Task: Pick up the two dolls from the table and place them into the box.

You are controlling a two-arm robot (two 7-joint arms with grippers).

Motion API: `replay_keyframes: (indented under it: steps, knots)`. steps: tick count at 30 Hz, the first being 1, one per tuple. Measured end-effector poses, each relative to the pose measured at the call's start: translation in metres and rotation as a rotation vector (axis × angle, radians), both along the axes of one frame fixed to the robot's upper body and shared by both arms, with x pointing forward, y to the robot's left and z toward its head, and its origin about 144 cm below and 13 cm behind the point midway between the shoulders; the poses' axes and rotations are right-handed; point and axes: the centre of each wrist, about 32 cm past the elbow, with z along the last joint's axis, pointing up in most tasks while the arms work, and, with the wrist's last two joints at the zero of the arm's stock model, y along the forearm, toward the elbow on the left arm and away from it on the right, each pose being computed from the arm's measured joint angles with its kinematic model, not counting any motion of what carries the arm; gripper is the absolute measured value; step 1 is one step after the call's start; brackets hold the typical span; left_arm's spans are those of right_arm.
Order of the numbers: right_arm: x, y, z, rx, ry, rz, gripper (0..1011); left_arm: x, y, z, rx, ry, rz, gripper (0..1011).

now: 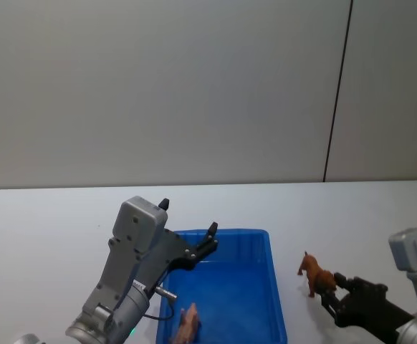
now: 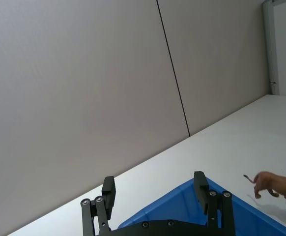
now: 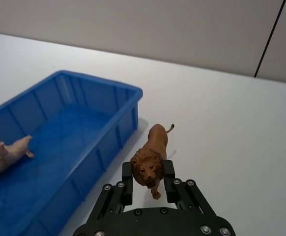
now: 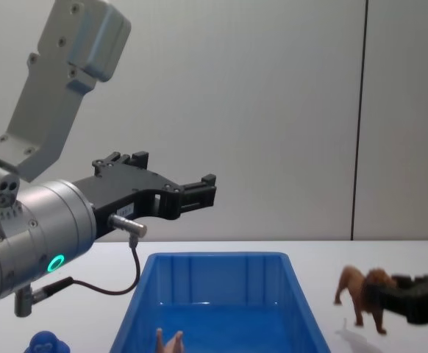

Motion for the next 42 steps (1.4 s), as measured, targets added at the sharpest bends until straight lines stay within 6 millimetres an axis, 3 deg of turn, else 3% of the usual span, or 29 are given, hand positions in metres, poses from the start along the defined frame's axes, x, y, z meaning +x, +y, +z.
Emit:
replay_keyframes:
  steps: [14, 26, 33, 42]
  knots:
    - [0.008, 0.021, 0.033, 0.014, -0.153, 0.090, 350, 0.000, 0.000, 0.000, 0.000, 0.000, 0.000, 1001]
    - [0.020, 0.045, 0.046, 0.054, -0.128, 0.181, 361, 0.000, 0.000, 0.000, 0.000, 0.000, 0.000, 1001]
    - [0.026, 0.056, 0.041, 0.069, -0.075, 0.215, 580, 0.000, 0.000, 0.000, 0.000, 0.000, 0.000, 1001]
    - [0.028, 0.058, 0.039, 0.072, -0.056, 0.217, 852, 0.000, 0.000, 0.000, 0.000, 0.000, 0.000, 1001]
